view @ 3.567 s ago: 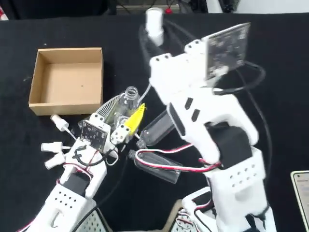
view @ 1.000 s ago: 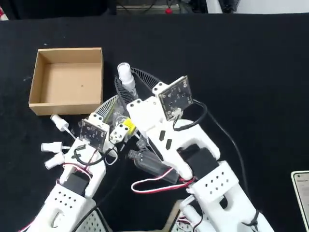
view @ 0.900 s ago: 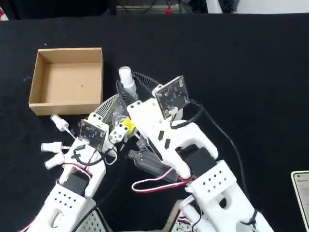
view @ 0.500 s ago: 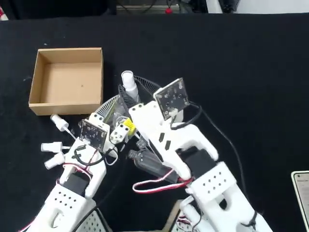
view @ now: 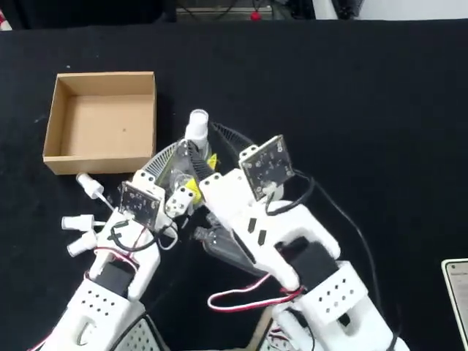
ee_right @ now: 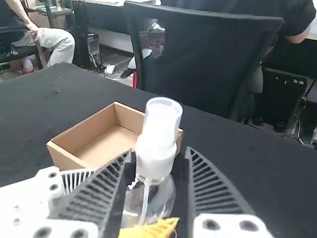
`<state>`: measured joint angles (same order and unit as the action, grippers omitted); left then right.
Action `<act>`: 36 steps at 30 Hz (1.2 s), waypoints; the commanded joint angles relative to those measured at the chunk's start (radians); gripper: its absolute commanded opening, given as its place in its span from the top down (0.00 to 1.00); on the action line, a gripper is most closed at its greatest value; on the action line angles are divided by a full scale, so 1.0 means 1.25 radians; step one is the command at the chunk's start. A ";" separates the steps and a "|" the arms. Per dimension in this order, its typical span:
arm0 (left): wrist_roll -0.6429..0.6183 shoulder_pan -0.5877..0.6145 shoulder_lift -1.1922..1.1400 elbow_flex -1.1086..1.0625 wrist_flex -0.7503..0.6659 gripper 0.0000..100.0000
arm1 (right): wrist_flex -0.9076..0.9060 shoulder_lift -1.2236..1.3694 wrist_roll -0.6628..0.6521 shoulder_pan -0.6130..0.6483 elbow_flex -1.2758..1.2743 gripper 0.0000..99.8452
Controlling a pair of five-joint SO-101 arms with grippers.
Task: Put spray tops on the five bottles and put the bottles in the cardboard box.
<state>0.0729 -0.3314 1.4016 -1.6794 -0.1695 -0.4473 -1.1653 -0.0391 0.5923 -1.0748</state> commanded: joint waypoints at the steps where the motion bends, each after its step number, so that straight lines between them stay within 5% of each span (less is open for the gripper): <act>1: -0.004 0.010 0.007 -0.009 -0.016 0.93 | 0.000 -0.040 -0.004 0.009 0.010 0.90; 11: -0.001 0.019 0.007 -0.009 -0.016 0.93 | -0.101 -0.296 0.000 -0.056 -0.008 0.90; 19: -0.007 0.226 0.007 0.087 -0.011 0.93 | 0.080 -0.245 0.120 -0.164 -0.180 0.90; 28: -0.009 0.450 -0.076 0.316 -0.010 0.93 | 0.227 -0.105 0.125 -0.097 -0.258 0.90; 36: -0.009 0.512 -0.476 0.592 -0.015 0.93 | 0.230 0.001 0.124 0.022 -0.258 0.90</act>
<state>0.0713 0.2793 1.0487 -1.1393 -0.1695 -0.1926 -1.2022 0.1097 0.5831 -1.4032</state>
